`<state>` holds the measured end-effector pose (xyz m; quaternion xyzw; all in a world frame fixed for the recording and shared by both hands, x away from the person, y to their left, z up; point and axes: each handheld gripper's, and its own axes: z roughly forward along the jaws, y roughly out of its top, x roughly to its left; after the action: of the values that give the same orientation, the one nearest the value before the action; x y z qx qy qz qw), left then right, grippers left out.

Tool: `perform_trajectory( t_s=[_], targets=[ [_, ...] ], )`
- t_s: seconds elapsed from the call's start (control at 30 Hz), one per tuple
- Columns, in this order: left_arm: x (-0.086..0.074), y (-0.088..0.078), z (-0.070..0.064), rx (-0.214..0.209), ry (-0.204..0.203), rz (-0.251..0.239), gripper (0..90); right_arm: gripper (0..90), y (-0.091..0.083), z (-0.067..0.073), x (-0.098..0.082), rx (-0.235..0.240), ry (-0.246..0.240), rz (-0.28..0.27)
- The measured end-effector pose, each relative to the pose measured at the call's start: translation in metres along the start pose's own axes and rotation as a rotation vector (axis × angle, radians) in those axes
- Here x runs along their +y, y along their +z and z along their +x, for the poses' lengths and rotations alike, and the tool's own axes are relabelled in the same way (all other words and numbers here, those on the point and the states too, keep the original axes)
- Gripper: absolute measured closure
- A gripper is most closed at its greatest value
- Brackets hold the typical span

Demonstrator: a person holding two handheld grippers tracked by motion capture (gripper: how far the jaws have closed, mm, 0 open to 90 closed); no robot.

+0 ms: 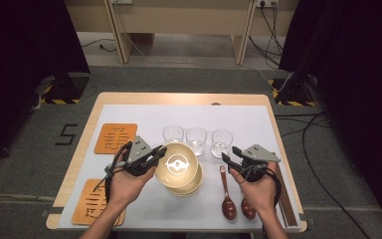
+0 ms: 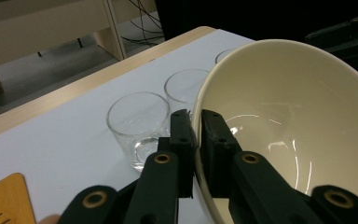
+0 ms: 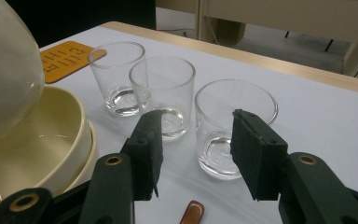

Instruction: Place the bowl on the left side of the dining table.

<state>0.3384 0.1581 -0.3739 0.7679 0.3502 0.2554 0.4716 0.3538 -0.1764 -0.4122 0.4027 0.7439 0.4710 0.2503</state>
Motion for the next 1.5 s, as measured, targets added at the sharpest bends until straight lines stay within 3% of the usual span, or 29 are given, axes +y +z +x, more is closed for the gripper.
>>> perform_trajectory(
  t_s=[0.27, 0.7, 1.5],
  targets=[
    [0.003, -0.006, 0.009, 0.012, -0.033, -0.027, 82.9, 54.0, 0.0, 0.0, 0.0, -0.001, -0.001, 0.001],
    [0.005, -0.012, 0.018, 0.05, -0.018, -0.041, 83.0, 53.8, 0.0, 0.0, -0.001, 0.002, 0.003, 0.003],
    [0.009, -0.018, 0.043, 0.121, -0.038, -0.051, 83.0, 53.6, 0.001, 0.0, -0.001, 0.002, 0.003, 0.003]
  ],
)
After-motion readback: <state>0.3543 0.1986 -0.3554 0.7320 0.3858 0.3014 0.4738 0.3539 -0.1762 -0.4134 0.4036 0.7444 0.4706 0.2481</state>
